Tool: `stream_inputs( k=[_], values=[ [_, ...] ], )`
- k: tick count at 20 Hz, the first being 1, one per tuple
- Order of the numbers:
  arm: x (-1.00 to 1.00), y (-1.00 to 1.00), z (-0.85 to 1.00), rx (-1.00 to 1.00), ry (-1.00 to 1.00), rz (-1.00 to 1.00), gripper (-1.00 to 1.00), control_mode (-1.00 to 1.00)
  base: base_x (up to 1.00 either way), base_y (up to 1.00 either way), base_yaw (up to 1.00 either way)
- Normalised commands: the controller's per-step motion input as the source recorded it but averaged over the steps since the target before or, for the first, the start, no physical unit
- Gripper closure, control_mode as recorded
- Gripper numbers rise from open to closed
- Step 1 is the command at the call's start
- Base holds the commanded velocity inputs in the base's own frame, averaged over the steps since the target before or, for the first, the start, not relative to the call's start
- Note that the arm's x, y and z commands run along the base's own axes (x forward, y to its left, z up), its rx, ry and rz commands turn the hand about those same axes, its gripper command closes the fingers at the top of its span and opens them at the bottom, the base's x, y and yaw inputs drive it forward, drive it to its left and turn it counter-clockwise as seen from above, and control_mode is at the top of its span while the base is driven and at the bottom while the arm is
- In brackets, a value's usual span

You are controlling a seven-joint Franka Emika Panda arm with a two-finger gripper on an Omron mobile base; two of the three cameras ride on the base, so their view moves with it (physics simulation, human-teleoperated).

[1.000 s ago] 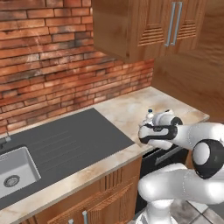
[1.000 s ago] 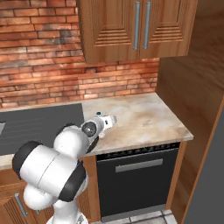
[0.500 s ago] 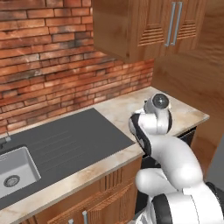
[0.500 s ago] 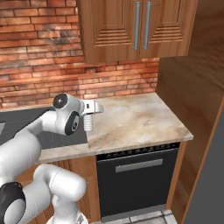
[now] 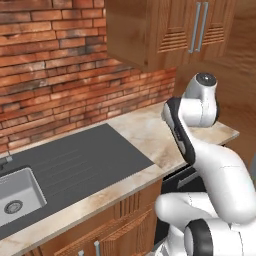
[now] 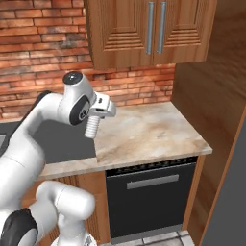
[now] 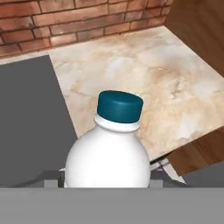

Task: Take the bottled waters from the counter and place them in the freezer to freeze. Close the freezer door after placing the bottles.

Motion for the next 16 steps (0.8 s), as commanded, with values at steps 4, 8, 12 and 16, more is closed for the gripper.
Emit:
stream_inputs(
  k=[4, 8, 12, 16],
  values=[
    [-0.97, 0.24, 0.03, 0.00, -0.17, 0.00, 1.00, -1.00, 0.00, 0.00, 0.00],
    [-0.83, 0.32, 0.04, -0.06, -0.43, 0.00, 1.00, -1.00, 0.00, 0.00, 0.00],
    [-0.24, 0.13, 0.32, -0.03, -0.59, 0.00, 1.00, -1.00, 0.00, 0.00, 0.00],
    [-0.04, 0.02, 0.25, -0.02, -0.41, 0.00, 1.00, -1.00, 0.00, 0.00, 0.00]
  ],
)
